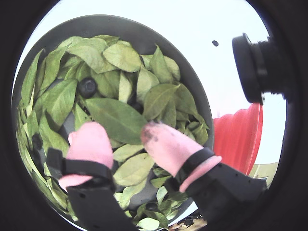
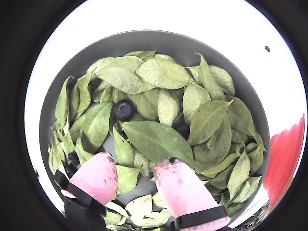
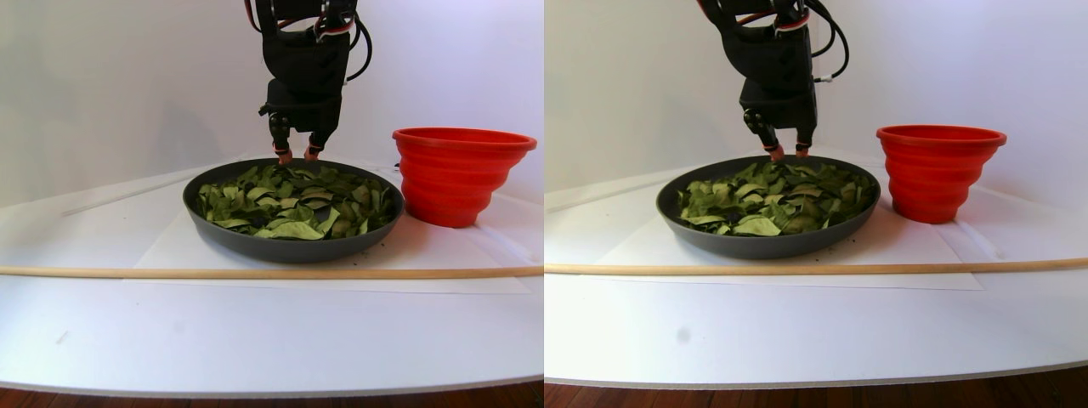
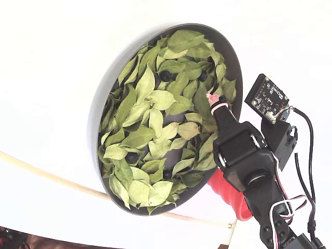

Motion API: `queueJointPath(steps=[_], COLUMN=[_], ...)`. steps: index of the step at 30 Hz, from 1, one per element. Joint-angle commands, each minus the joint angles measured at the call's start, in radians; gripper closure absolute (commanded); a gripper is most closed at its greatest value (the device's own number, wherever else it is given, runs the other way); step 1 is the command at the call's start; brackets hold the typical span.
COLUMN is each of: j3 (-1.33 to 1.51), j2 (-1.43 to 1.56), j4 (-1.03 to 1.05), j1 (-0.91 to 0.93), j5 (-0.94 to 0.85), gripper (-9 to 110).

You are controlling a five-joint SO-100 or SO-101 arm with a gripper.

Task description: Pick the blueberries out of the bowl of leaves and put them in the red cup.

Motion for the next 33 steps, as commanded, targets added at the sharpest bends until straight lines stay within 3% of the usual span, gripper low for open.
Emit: queueJointPath(steps=[1,33], j3=[-0.061,-0.304], j2=[0.008,-0.227], j4=[-0.025,-0.08], j1=[-0.003,-0.028], j5=[0.014,0.04], gripper=[86,86])
